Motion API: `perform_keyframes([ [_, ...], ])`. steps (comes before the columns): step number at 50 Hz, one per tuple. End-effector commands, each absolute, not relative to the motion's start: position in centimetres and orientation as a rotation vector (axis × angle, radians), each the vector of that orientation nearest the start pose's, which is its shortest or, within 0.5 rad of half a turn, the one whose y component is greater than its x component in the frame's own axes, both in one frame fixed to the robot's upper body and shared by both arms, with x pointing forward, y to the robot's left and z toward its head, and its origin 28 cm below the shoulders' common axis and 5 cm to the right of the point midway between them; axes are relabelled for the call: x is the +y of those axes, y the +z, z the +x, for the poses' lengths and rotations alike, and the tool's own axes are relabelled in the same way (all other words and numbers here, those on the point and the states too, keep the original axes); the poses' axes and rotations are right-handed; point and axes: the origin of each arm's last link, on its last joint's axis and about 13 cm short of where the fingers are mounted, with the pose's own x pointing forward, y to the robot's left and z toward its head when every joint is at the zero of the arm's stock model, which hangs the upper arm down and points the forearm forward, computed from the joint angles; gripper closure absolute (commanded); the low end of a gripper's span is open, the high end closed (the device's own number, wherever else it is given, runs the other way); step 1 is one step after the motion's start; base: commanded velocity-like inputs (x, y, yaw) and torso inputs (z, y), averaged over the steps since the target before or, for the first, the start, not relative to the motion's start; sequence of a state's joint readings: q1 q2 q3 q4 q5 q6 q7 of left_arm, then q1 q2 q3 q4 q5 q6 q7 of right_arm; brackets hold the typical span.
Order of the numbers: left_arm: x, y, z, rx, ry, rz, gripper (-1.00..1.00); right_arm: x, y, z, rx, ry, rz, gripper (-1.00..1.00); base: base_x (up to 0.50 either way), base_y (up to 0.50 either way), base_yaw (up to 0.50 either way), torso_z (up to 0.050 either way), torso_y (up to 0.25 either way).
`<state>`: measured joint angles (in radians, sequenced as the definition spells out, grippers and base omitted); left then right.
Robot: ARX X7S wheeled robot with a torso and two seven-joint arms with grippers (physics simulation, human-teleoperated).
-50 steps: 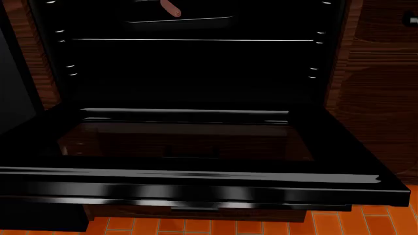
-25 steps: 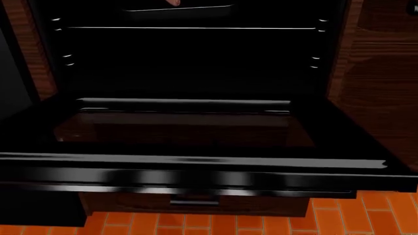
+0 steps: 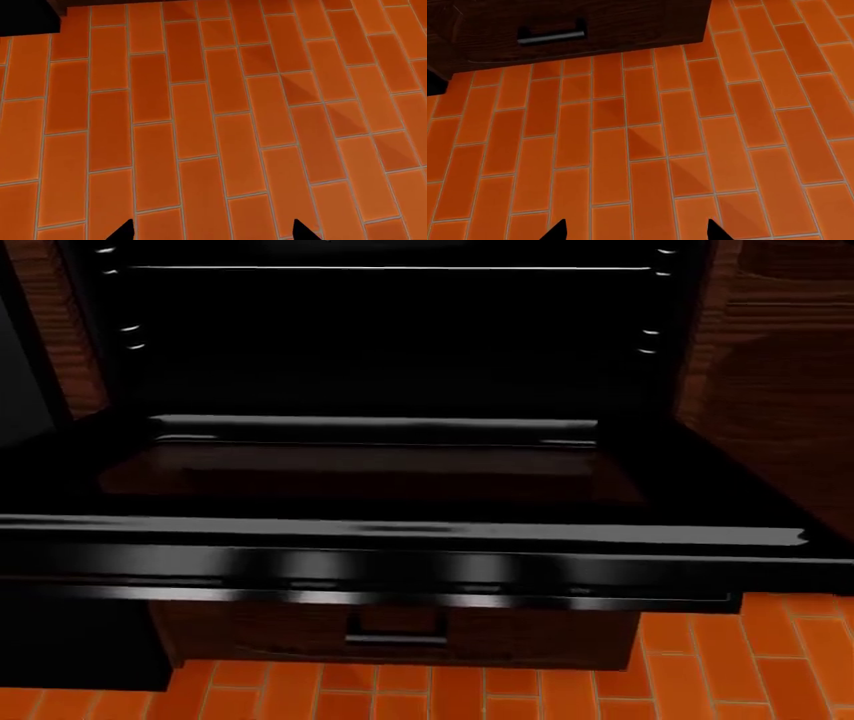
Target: Close the oven door
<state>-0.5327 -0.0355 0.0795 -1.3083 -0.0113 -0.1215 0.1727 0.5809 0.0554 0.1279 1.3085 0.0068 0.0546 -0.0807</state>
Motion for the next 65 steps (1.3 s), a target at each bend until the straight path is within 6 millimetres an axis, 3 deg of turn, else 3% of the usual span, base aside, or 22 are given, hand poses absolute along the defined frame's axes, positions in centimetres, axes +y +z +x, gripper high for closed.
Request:
perform_keyframes([
  [1,21.90,-9.49,23.37,0.901,-0.178,0.001,-1.00,-12.26,-8.18,25.41,0.772,-0.044,0.117,-1.00,0.00,0.00,0.00,-0.050,0.000],
  [16,21.80,-9.57,23.28,0.892,-0.178,0.010,-1.00,-12.21,-8.09,25.55,0.766,-0.042,0.117,-1.00,0.00,0.00,0.00,-0.050,0.000],
  [65,21.67,-9.92,22.75,0.899,-0.187,0.011,-1.00,-12.14,-8.22,25.37,0.768,-0.029,0.114,-1.00,0.33,0.00,0.00,0.000,0.000],
])
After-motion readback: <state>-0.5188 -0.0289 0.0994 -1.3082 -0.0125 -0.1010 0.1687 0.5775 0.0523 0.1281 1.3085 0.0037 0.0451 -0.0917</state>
